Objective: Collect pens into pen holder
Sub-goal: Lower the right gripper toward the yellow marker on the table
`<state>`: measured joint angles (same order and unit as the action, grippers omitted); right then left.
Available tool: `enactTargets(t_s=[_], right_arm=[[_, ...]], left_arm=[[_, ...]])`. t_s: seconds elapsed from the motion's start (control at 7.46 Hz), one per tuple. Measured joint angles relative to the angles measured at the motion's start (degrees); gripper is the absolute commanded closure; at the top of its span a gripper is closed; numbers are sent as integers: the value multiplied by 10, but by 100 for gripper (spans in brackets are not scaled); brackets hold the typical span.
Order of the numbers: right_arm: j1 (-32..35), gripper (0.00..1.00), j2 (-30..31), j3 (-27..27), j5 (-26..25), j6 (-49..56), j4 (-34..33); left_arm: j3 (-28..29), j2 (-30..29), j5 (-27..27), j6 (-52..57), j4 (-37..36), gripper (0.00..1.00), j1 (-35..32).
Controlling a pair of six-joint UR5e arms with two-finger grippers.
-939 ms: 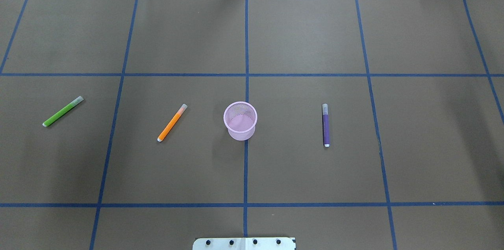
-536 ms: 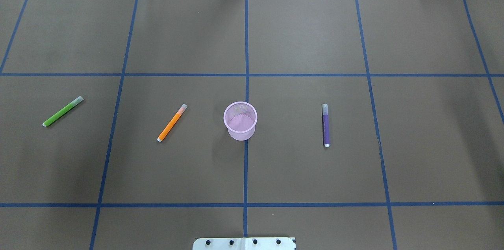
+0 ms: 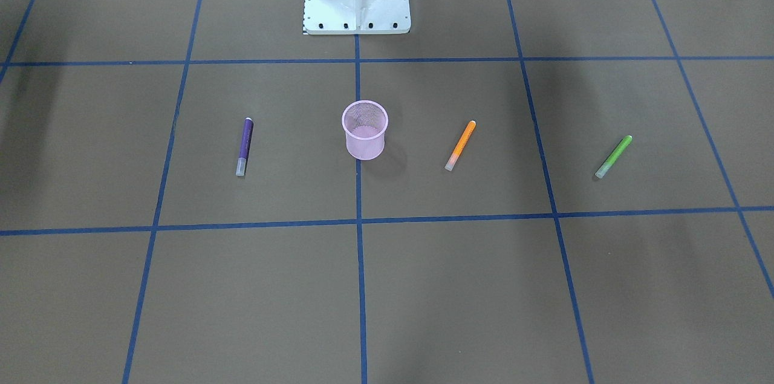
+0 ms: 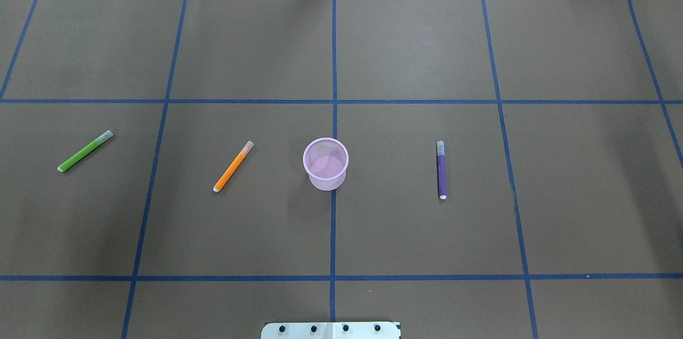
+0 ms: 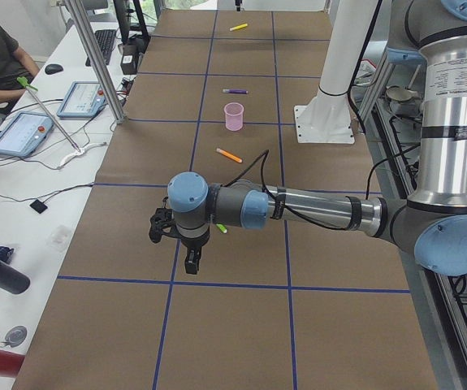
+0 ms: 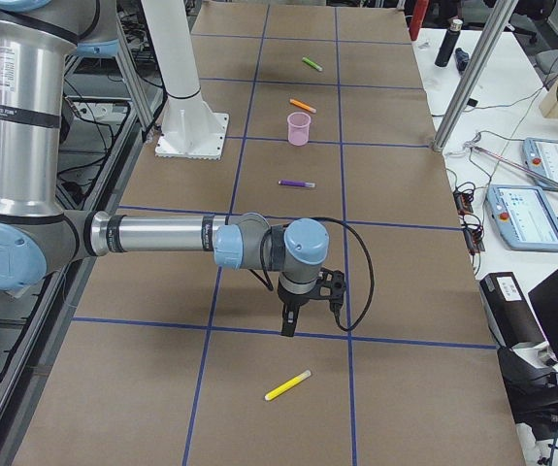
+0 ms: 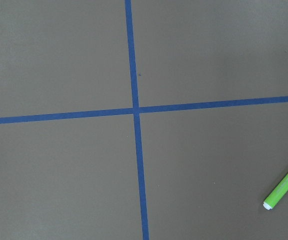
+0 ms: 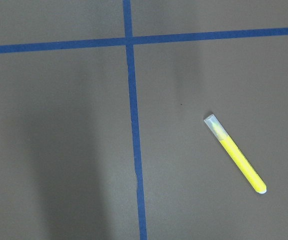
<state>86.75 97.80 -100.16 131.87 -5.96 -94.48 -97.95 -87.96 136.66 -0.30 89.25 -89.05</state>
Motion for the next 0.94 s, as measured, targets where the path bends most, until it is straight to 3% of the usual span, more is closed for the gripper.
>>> enactTargets(t_s=[0.27,0.54,0.94], right_arm=[[-1,0,-14,25,0,7,0],[-1,0,-42,83,-3,105,5],[0,1,-46,179,-26,239,116]], left_arm=[[3,11,1,0,11,0,0],[3,12,1,0,15,0,1],[4,12,0,0,25,0,2]])
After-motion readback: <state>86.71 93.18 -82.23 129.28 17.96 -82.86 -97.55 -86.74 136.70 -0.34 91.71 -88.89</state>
